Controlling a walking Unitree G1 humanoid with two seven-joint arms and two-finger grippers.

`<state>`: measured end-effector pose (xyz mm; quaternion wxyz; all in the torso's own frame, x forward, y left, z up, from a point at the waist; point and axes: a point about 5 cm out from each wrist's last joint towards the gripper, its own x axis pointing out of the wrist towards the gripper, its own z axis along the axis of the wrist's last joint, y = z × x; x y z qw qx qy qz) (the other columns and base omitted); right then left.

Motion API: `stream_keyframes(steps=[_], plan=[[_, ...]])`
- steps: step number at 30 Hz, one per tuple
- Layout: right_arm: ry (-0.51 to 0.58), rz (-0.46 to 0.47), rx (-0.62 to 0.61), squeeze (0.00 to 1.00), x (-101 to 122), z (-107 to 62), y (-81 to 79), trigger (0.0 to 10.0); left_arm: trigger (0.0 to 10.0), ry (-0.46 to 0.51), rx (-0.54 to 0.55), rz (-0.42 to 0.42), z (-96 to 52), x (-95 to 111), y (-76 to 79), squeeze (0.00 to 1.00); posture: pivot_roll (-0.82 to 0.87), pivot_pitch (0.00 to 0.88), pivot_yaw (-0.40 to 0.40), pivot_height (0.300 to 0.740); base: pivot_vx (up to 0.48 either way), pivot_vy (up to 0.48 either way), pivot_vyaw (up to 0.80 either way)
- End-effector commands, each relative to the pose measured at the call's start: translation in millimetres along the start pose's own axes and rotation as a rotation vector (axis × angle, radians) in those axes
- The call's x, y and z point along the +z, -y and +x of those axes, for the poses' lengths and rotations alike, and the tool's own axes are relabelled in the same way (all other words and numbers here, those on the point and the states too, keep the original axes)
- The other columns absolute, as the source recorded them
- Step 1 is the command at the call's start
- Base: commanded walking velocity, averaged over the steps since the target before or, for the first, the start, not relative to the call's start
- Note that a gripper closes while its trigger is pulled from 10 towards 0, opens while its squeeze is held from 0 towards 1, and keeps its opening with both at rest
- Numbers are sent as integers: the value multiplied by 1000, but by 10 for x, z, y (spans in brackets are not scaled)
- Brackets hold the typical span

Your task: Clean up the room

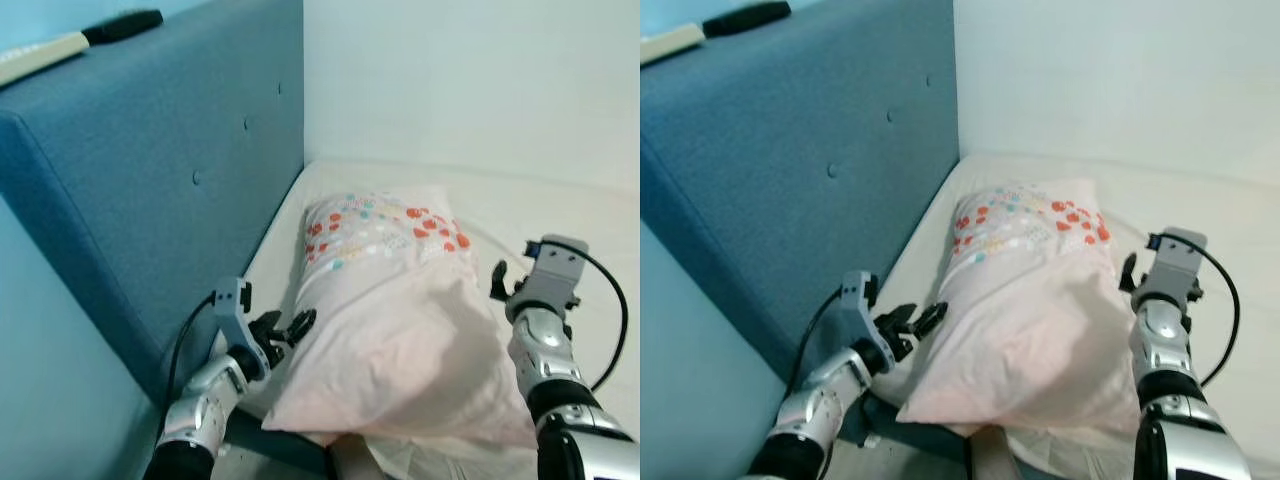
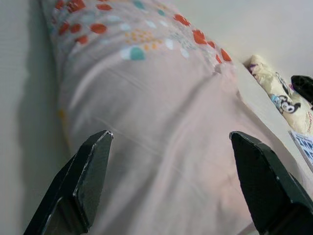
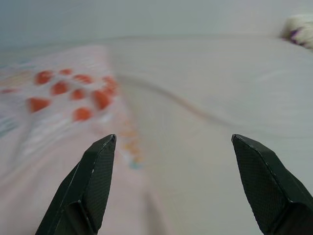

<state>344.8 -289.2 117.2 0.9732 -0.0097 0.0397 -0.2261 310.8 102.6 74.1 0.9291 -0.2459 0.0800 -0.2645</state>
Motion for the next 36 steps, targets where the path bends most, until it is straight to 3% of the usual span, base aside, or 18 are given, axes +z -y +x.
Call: stream_keyframes(steps=[1, 12, 20, 30, 36], plan=[[-5, 17, 38, 0, -34, -24, -79, 10000, 10000, -28, 29, -5, -33, -87, -38, 0, -4, 25, -1, 572, 0, 0, 0], [-65, -22, 117, 0, -170, -79, -234, 10000, 10000, -40, 47, 40, 7, -139, -46, 0, -5, 9, -9, 606, 0, 0, 0], [-97, -35, 128, 0, -250, -106, -240, 10000, 10000, -66, 30, 57, 9, -207, -28, 0, -6, 1, -12, 634, 0, 0, 0], [-212, -69, 128, 0, -557, -232, -193, 10000, 10000, -100, -3, 54, 9, -308, 5, 0, -14, 0, -14, 672, 0, 0, 0], [-308, -94, 158, 0, -803, -371, -250, 10000, 10000, -131, 2, 74, -6, -368, -24, 0, -15, 0, -15, 695, 0, 0, 0]])
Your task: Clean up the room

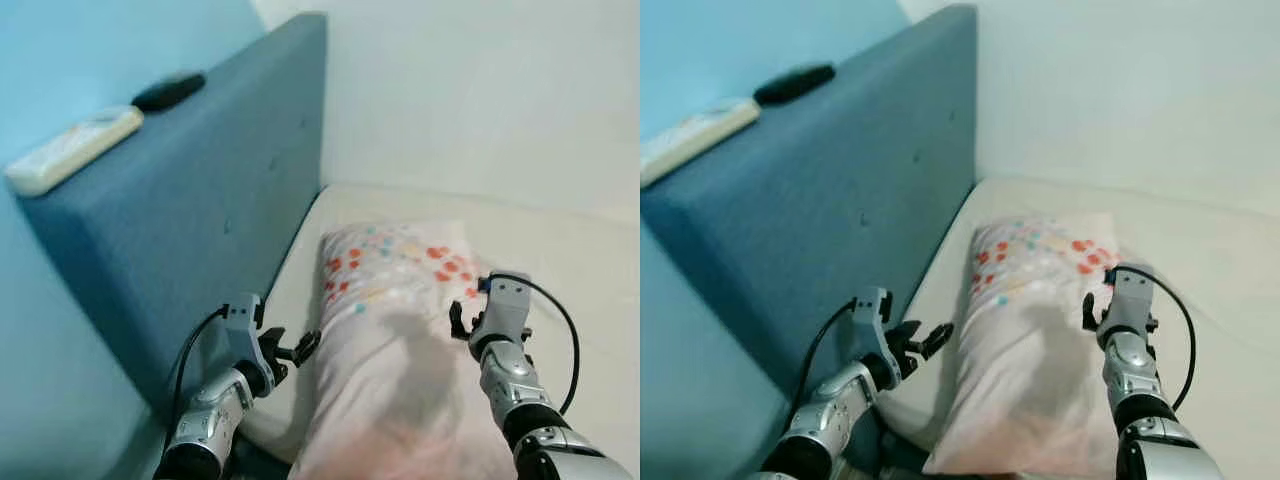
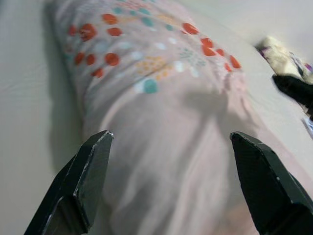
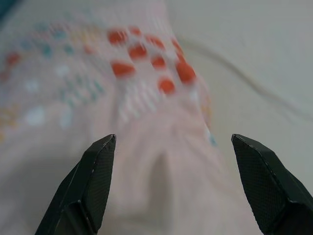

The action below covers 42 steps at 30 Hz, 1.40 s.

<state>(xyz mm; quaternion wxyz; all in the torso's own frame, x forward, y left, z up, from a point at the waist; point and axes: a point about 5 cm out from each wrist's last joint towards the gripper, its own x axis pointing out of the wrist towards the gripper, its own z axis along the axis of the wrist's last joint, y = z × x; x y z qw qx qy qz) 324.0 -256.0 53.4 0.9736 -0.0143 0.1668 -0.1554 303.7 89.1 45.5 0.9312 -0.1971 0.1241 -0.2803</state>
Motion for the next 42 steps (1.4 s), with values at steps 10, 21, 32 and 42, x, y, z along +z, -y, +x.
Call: stream_keyframes(steps=[10, 21, 32, 42], plan=[[-415, -120, 87, 0, -1058, -432, -159, 10000, 10000, -71, 46, 12, -70, -187, -99, 0, -14, 0, -28, 733, 0, 0, 0], [-648, -250, 179, 0, -1607, -840, -284, 10000, 10000, -331, 135, 121, -359, -678, -243, 0, -8, 0, -31, 733, 0, 0, -495], [-649, -318, 171, 0, -1629, -853, -202, 10000, 10000, -303, 132, 167, -279, -619, -216, 0, -15, 0, -27, 733, 0, 0, -499], [-649, -334, 186, 0, -1631, -858, -235, 10000, 10000, -294, 150, 173, -218, -582, -195, 0, -16, 0, -25, 733, 0, -285, 0]])
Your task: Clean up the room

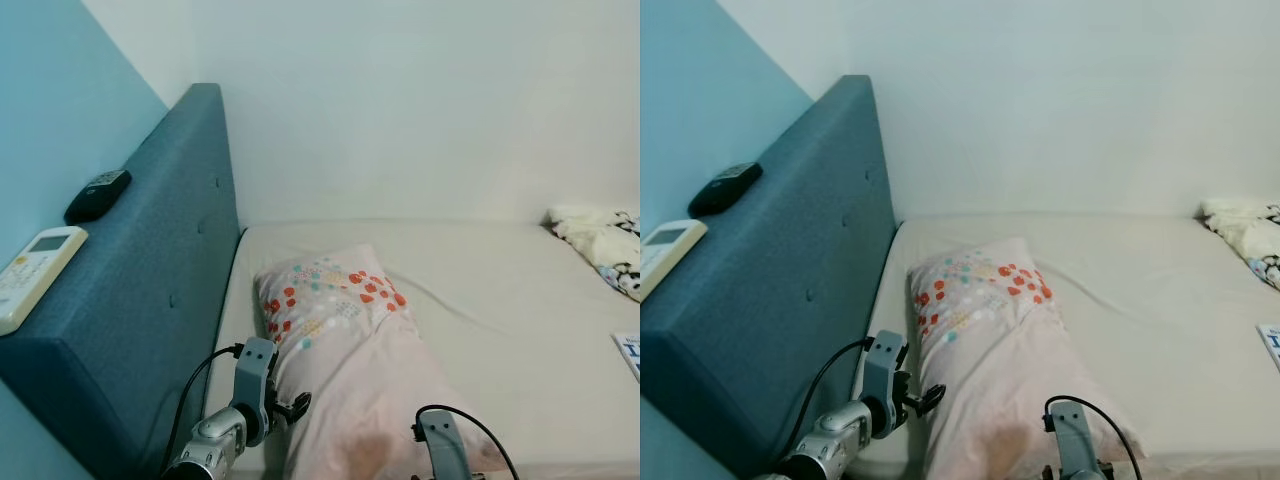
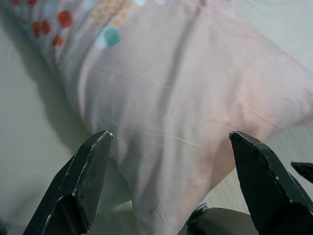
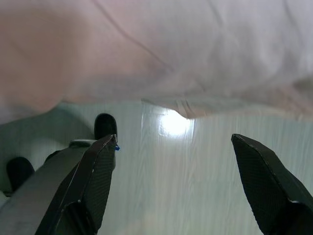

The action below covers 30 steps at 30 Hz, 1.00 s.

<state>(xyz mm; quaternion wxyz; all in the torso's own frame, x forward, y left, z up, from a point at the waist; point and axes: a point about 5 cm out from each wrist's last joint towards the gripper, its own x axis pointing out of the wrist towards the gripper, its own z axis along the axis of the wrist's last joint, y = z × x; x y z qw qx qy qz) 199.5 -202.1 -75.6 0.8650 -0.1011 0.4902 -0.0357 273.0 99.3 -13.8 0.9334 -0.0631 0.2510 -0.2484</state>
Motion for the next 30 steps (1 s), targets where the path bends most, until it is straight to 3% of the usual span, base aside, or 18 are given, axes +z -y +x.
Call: stream_keyframes(steps=[1, 8, 18, 30], plan=[[0, -14, -3, 0, 8, 1, 15, 10000, 10000, 5, 6, -1, 12, 26, -5, 0, -16, 0, -25, 733, 0, 0, 0], [-1, -9, -5, 0, 1, 0, 13, 10000, 10000, 37, 6, 9, 39, 105, 3, 0, -14, 0, -21, 733, 0, 0, 0], [4, 0, -5, 0, 16, 1, 5, 10000, 10000, 65, -8, -9, 80, 192, 36, 0, -16, 0, -16, 733, 0, -468, 0], [26, 23, -19, 0, 71, 4, 45, 10000, 10000, 108, 40, -48, 102, 299, -3, 0, -18, 0, -15, 733, 0, 0, 0]])
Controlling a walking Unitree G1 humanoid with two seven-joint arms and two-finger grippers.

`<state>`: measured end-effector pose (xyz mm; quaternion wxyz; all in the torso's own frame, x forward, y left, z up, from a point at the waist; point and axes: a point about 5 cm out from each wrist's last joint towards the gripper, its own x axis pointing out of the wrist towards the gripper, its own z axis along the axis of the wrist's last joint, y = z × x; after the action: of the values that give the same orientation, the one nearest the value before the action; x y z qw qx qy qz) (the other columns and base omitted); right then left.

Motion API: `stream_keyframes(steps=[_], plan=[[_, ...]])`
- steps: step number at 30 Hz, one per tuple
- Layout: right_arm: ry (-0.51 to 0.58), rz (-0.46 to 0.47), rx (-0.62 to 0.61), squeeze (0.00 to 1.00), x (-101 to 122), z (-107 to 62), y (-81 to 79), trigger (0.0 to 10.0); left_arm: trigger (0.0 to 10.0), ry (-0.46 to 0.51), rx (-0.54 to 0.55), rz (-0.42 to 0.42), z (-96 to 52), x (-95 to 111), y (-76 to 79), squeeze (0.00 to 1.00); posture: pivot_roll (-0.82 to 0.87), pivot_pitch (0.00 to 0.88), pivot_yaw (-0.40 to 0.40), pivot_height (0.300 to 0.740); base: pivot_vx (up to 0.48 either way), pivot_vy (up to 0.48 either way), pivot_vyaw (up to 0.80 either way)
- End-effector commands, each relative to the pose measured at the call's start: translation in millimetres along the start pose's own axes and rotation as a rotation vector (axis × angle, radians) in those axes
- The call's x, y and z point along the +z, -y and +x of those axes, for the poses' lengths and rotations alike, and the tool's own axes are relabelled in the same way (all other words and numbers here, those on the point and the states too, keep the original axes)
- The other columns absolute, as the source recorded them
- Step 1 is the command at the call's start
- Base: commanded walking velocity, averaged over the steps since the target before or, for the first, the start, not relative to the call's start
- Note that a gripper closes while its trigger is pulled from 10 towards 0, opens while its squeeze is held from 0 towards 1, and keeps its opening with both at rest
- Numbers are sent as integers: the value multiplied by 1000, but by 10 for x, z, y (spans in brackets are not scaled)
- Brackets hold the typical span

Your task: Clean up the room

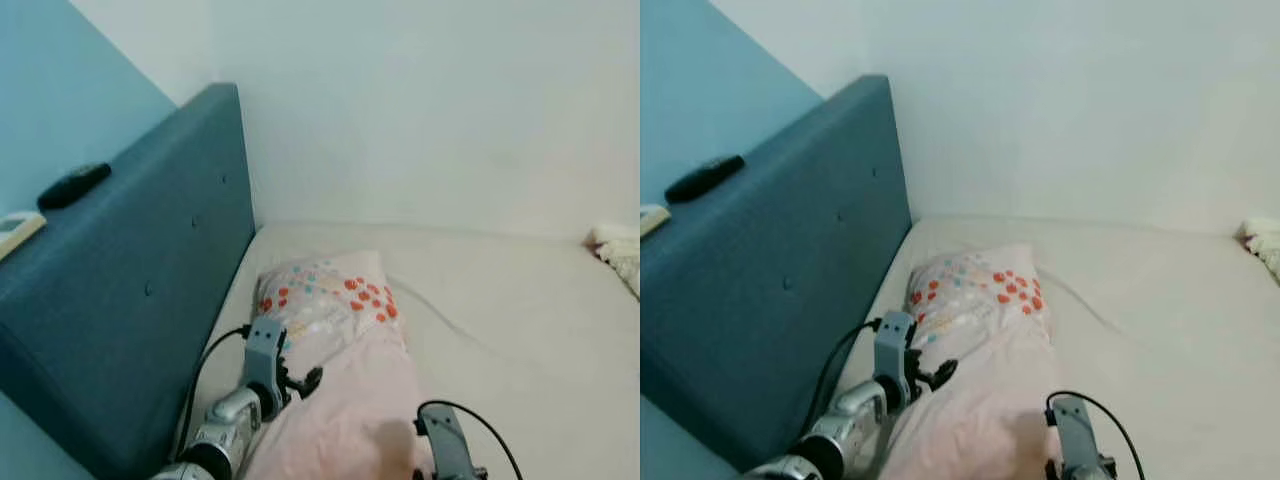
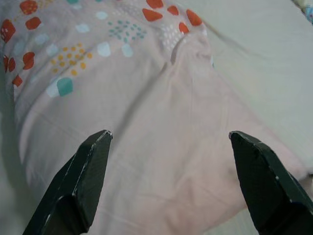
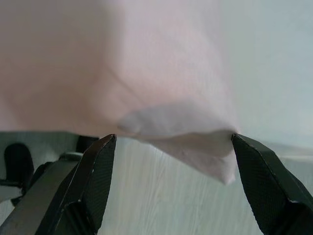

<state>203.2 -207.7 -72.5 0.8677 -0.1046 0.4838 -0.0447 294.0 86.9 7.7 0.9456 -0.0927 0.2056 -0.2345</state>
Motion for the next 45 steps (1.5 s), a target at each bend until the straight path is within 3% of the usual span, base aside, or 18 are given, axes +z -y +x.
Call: stream_keyframes(steps=[1, 10, 18, 21, 23, 24, 30, 33, 37, 45], plan=[[14, 20, 1, 0, 32, 1, -18, 10000, 10000, 1, 29, -8, -21, 11, -72, 0, -18, 0, -15, 733, 0, 0, 0], [160, 94, -33, 0, 473, 0, 155, 10000, 10000, -1, 138, -21, -39, 63, -211, 0, -33, 0, -8, 733, 0, -107, 0], [216, 102, -31, 0, 615, -12, 149, 10000, 10000, -13, 188, -48, -53, 51, -261, 0, -34, 0, -11, 733, 0, -420, 0], [281, 145, -29, 0, 776, -34, 184, 10000, 10000, -8, 205, -58, -64, 56, -290, 0, -37, 0, -14, 733, 0, 0, 0], [361, 215, -8, 0, 1013, -75, 239, 10000, 10000, -1, 234, -78, -95, 60, -357, 0, -44, 0, -11, 733, 0, 0, 0], [361, 215, -8, 0, 1013, -75, 239, 10000, 10000, -1, 234, -78, -95, 60, -357, 0, -44, 0, -11, 733, 0, 0, 0], [552, 229, 27, 0, 1523, -223, 351, 10000, 10000, 30, 318, -95, -173, 130, -547, 0, -69, 0, -4, 703, 0, 0, 0], [598, 223, 40, 0, 1633, -267, 354, 10000, 10000, 47, 358, -118, -208, 172, -637, 0, -76, 6, -4, 688, 0, 0, 0], [636, 211, 68, 0, 1704, -299, 292, 10000, 10000, 70, 426, -157, -269, 253, -792, 0, -85, 20, 2, 668, 0, 0, 0], [627, 204, 102, 0, 1587, -267, 173, 10000, 10000, 75, 432, -127, -276, 347, -853, 0, -107, 44, 15, 643, 0, 0, 0]])
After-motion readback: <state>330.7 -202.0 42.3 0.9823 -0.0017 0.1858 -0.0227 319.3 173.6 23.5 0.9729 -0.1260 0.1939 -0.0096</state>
